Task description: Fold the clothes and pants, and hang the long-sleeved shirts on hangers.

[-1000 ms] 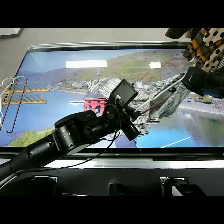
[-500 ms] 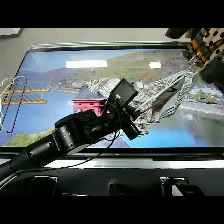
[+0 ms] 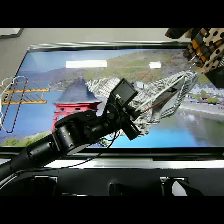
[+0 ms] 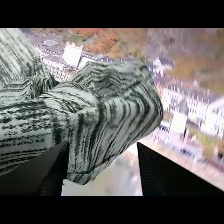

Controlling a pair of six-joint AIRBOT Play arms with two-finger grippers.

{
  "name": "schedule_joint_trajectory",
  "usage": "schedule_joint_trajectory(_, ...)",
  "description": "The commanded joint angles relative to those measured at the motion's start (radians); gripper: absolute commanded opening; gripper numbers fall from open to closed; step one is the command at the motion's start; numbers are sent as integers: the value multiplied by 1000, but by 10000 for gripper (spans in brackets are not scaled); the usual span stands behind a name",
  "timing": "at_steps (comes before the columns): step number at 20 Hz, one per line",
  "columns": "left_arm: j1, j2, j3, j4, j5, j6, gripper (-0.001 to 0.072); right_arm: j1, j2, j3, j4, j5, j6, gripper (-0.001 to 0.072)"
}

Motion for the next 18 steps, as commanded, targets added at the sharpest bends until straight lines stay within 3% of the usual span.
schedule_joint_trajectory(1, 0, 0, 0, 0, -5, 0, 30, -14, -44, 5, 138, -23, -414, 483)
schedule_joint_trajectory(7, 0, 0, 0, 0, -4, 0, 29, -14, -90, 0, 207, 122, -430, 497)
schedule_joint_trajectory(18, 0, 0, 0, 0, -4, 0, 30, 159, -200, -1, 108, 82, -430, 525)
